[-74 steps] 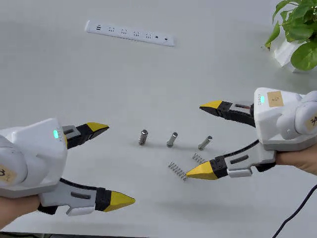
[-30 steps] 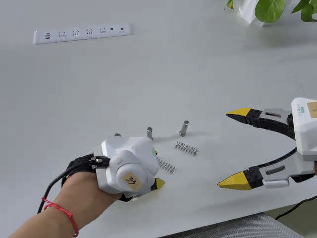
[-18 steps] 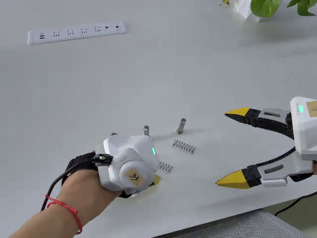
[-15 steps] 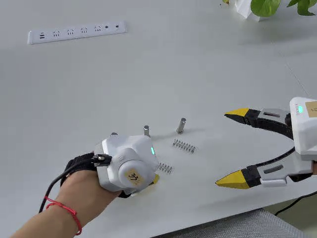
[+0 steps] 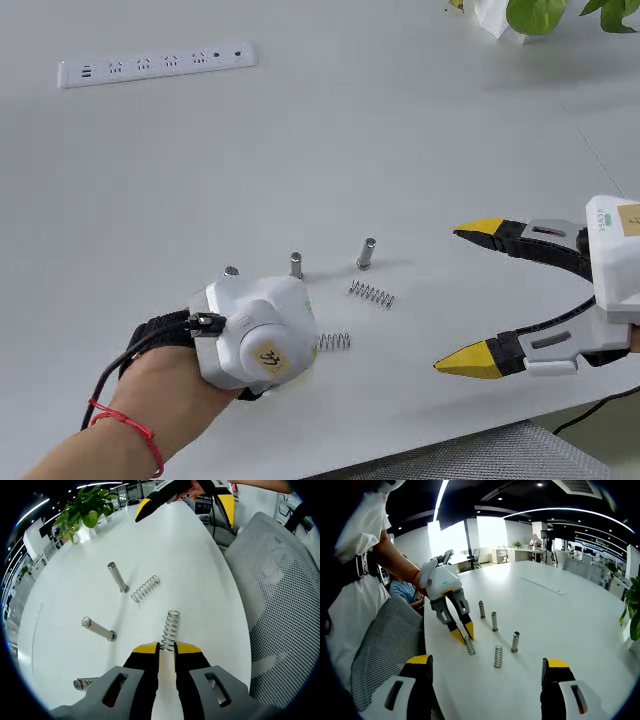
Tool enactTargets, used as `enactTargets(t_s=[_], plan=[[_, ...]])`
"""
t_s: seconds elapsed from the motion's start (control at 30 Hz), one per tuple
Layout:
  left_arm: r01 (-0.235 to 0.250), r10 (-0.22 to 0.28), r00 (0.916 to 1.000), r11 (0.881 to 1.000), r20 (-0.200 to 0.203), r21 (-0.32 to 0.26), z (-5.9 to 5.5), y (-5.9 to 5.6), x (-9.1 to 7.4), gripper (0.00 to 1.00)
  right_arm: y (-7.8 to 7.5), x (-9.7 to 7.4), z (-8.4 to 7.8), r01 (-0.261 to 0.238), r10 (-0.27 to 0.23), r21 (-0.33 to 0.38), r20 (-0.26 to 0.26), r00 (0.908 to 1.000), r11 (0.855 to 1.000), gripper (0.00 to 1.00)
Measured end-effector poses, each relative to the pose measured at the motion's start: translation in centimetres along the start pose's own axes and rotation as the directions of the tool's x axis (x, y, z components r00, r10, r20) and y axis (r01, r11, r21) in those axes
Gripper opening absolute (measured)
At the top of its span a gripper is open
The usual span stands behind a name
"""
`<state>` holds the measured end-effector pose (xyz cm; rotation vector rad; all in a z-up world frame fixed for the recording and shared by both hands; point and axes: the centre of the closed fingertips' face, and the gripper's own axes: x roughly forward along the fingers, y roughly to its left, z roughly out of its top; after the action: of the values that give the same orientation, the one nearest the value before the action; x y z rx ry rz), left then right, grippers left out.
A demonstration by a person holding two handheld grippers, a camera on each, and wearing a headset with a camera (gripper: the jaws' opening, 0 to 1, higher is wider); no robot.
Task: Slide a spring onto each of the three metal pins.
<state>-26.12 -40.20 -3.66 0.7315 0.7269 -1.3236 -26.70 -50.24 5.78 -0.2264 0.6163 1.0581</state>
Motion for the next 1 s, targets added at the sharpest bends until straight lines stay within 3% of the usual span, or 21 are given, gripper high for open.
enactTargets(t_s=[0.63,0.87,1.0], plan=[[0.018,-0.018,0.9998,0.998,0.005,-0.067,-0.2,-0.4,-0.2,0.07,0.4,0.1,-0.1,-0.004,0.004,0.009,-0.002,1.0000,1.000,0.89],[0.021,-0.017,0.9991,0.995,0.040,-0.099,0.2,-0.5,-0.6,0.07,0.7,0.3,0.1,-0.014,0.014,0.006,-0.007,0.9999,1.000,0.88],[0.021,-0.011,0.9968,0.991,0.079,-0.132,0.6,-0.5,-1.3,0.07,0.6,0.2,0.3,-0.014,0.014,-0.001,-0.003,0.9999,1.000,0.87]])
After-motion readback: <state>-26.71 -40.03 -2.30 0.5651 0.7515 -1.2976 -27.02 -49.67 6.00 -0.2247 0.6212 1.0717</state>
